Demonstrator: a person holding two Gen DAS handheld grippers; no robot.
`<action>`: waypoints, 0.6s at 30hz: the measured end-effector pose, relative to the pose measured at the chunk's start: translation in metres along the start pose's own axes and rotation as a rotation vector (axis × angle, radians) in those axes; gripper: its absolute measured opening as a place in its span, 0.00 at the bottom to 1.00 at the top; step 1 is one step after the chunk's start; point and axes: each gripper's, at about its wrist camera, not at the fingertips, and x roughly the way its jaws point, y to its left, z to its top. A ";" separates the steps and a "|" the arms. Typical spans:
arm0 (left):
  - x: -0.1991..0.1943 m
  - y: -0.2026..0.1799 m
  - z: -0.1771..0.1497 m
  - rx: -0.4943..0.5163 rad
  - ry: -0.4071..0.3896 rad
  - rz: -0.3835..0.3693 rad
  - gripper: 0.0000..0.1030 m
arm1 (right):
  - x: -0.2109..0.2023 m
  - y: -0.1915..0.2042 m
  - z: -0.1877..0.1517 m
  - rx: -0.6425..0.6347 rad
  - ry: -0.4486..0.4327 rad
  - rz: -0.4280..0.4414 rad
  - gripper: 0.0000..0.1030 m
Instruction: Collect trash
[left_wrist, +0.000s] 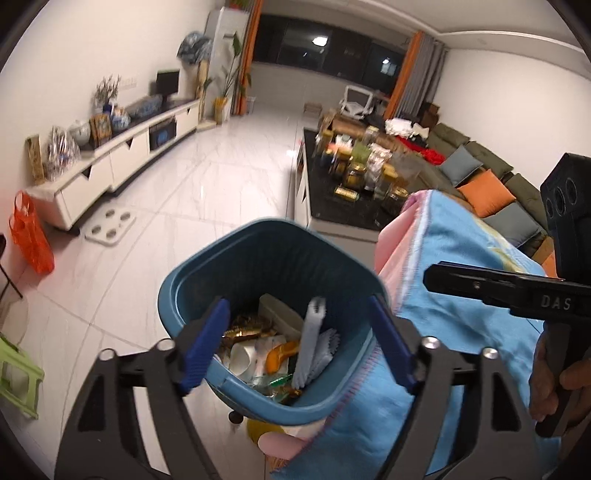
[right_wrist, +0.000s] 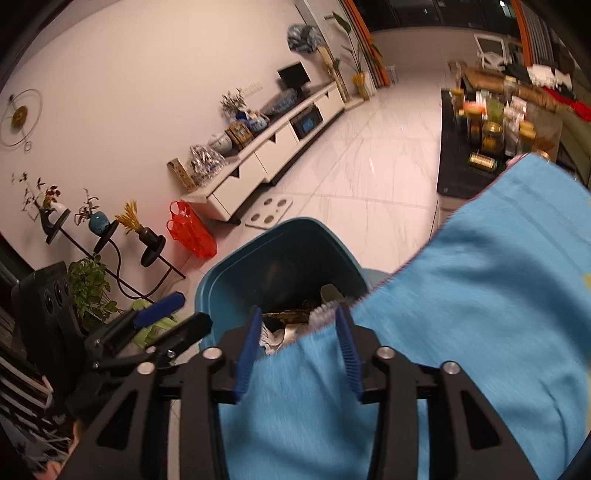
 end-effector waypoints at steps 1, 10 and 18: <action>-0.006 -0.002 -0.001 0.010 -0.012 -0.001 0.84 | -0.008 -0.001 -0.004 -0.009 -0.016 -0.004 0.49; -0.064 -0.054 -0.020 0.065 -0.117 -0.072 0.95 | -0.094 -0.014 -0.065 -0.065 -0.166 -0.110 0.67; -0.080 -0.112 -0.041 0.126 -0.139 -0.120 0.95 | -0.145 -0.037 -0.115 -0.020 -0.267 -0.216 0.74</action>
